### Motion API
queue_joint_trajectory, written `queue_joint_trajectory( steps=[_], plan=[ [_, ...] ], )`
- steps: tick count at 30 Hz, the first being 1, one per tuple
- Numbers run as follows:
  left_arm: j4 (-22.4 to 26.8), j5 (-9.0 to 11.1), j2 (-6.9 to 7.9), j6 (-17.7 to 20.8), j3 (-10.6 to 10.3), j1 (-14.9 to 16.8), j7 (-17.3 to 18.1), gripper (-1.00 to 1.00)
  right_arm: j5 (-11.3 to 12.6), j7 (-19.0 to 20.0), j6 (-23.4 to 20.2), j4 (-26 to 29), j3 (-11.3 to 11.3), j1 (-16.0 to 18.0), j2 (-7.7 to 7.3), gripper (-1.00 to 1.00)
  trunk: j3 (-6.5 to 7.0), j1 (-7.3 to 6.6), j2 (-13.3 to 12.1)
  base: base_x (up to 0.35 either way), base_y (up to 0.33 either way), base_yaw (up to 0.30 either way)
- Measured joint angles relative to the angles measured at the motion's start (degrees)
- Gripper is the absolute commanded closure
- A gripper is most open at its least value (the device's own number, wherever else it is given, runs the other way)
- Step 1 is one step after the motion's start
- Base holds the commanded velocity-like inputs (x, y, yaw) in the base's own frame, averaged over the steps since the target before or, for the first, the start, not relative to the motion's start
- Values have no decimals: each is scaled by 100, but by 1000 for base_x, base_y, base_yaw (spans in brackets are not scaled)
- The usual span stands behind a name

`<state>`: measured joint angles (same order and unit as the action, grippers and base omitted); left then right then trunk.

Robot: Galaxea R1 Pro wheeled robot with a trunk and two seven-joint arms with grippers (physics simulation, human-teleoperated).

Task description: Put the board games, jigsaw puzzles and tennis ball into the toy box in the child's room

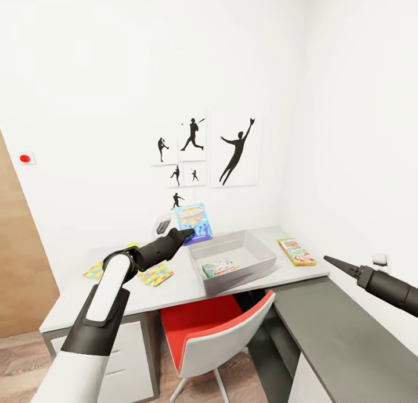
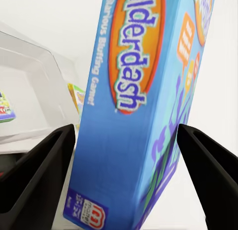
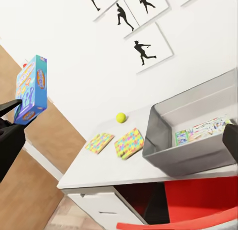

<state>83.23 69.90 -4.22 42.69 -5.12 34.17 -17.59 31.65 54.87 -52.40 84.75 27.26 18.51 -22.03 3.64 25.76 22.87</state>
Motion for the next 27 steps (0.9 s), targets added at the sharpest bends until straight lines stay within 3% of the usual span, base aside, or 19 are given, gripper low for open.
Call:
queue_joint_trajectory(
  steps=[27],
  plan=[
    [-66, 49, 79, -8, 97, -1, 9, 100, -37, -327, 9, -3, -59, 1, 38, -100, 0, 0, 0, 1, -1, -53]
  ],
)
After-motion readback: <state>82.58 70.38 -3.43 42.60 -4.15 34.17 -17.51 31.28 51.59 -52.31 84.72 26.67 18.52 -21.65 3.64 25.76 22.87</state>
